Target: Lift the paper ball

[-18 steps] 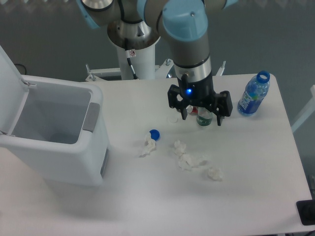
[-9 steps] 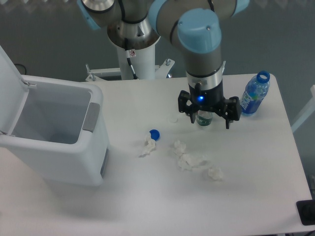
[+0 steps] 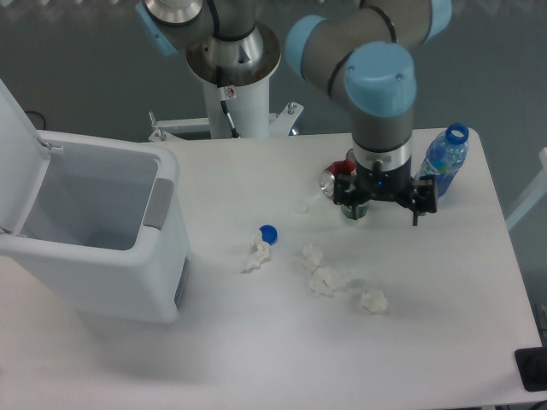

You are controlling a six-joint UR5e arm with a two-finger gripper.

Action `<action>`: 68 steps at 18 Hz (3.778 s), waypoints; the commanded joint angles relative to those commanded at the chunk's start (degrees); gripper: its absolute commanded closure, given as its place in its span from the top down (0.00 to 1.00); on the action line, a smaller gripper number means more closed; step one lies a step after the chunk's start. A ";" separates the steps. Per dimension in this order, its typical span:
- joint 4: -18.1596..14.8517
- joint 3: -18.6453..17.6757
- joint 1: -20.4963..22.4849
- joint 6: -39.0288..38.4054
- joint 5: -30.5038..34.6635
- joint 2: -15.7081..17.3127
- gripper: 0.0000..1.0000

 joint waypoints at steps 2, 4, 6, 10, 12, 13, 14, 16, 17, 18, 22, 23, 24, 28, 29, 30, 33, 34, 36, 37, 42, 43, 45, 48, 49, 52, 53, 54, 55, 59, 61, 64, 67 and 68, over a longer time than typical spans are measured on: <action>2.80 0.00 0.09 -4.13 0.00 -0.88 1.00; 4.39 0.09 0.18 -6.25 0.00 -2.54 1.00; 5.36 0.44 0.26 -6.26 0.17 -4.48 1.00; 7.30 1.23 0.18 -6.26 -0.87 -7.29 1.00; 7.30 1.15 0.26 -6.26 -2.71 -8.09 1.00; 7.30 1.14 0.44 -6.34 -3.86 -8.61 1.00; 7.30 1.14 0.61 -6.35 -4.82 -9.05 1.00; 7.30 1.41 1.23 -6.61 -6.06 -10.20 1.00; 7.30 1.58 1.49 -6.61 -6.59 -10.64 1.00; 7.30 1.58 1.49 -6.61 -7.20 -11.08 1.00; 7.30 1.58 1.49 -6.26 -8.09 -12.57 1.00; 7.30 1.58 1.41 -6.26 -8.00 -13.10 1.00; 7.38 1.67 1.41 -6.26 -8.00 -13.54 1.00; 7.47 1.67 1.32 -6.08 -8.00 -14.42 1.00; 7.47 1.76 1.23 -6.08 -7.91 -14.94 1.00; 7.56 1.76 1.14 -6.08 -7.91 -15.21 1.00; 7.74 1.76 1.05 -6.08 -7.82 -16.00 1.00; 7.65 1.76 1.05 -6.08 -7.82 -16.00 1.00; 7.65 1.67 0.97 -6.08 -7.82 -16.26 1.00; 7.65 1.58 0.97 -6.08 -7.74 -16.35 1.00; 7.74 1.50 0.79 -6.08 -7.56 -17.06 1.00; 7.74 1.58 0.79 -6.08 -7.56 -17.41 1.00; 7.74 2.02 0.79 -6.08 -7.38 -17.93 1.00; 7.74 2.20 0.79 -6.08 -7.38 -18.20 1.00; 7.82 2.46 0.79 -6.08 -7.30 -18.20 0.95; 7.74 2.37 0.79 -6.08 -6.60 -18.11 0.68; 7.74 2.37 0.79 -6.08 -6.59 -18.02 0.63; 7.74 2.37 0.79 -6.08 -6.59 -18.02 0.62; 7.74 2.46 0.79 -6.08 -6.59 -17.94 0.56; 7.82 2.46 0.79 -6.08 -6.50 -17.94 0.46; 7.74 2.46 0.79 -6.17 -6.50 -17.76 0.35; 7.65 2.20 0.79 -6.26 -6.50 -17.50 0.18; 7.65 2.02 0.79 -6.26 -6.59 -17.32 0.08; 7.65 2.02 0.79 -6.26 -6.50 -17.23 0.02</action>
